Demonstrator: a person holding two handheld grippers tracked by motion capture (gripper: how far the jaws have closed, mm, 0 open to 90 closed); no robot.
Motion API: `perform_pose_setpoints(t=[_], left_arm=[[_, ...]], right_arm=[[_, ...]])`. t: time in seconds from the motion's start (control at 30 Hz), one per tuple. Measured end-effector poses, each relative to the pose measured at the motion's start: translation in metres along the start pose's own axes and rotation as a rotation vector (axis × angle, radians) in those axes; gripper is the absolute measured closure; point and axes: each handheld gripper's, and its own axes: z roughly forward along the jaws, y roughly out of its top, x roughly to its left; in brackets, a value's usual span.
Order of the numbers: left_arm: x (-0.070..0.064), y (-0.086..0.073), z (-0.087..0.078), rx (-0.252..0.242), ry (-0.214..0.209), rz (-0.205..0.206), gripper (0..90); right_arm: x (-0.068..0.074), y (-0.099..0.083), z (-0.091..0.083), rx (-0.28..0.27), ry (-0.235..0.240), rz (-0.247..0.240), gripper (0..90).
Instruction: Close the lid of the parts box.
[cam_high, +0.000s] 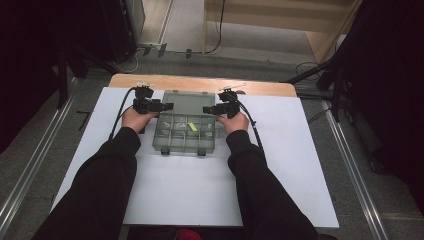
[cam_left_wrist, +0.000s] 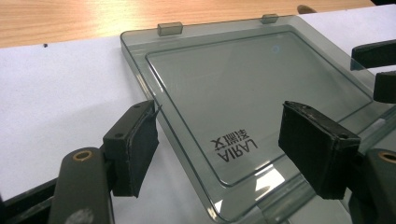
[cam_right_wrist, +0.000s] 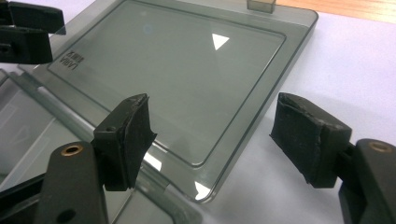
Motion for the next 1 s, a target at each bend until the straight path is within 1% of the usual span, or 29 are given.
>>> perform_pose_setpoints(t=[0.13, 0.17, 0.27, 0.33, 0.4, 0.47, 0.57, 0.67, 0.77, 1.0], left_arm=[[-0.002, -0.002, 0.005, 0.005, 0.017, -0.001, 28.0], [-0.002, -0.002, 0.006, 0.007, 0.018, -0.005, 28.1], [-0.003, -0.003, 0.01, 0.014, 0.038, 0.0, 28.1], [-0.003, -0.003, 0.011, 0.01, 0.045, -0.005, 28.1], [-0.003, -0.004, 0.012, 0.013, 0.044, -0.003, 28.0], [-0.002, -0.004, 0.013, 0.015, 0.044, -0.007, 28.0], [-0.002, -0.005, 0.014, 0.009, 0.044, -0.014, 27.9], [-0.002, -0.005, 0.015, 0.003, 0.048, -0.005, 27.4], [-0.003, -0.005, 0.015, 0.0, 0.051, -0.008, 26.7], [-0.004, -0.005, 0.016, 0.001, 0.055, -0.013, 26.1]], right_arm=[[0.0, -0.001, 0.003, -0.004, 0.001, 0.016, 28.5], [0.0, -0.002, 0.004, -0.003, 0.0, 0.015, 28.6], [0.0, -0.002, 0.006, 0.003, -0.006, 0.011, 28.6], [0.0, -0.003, 0.009, 0.004, 0.0, 0.019, 28.2], [0.002, -0.004, 0.011, 0.008, -0.013, 0.016, 27.0], [0.002, -0.005, 0.012, 0.005, -0.012, 0.023, 26.4], [0.001, -0.004, 0.013, 0.0, -0.015, 0.022, 26.2], [0.002, -0.005, 0.014, -0.006, -0.016, 0.022, 24.8], [0.004, -0.005, 0.016, -0.009, -0.029, 0.012, 22.0], [0.006, -0.005, 0.014, 0.001, -0.033, 0.036, 24.5]])
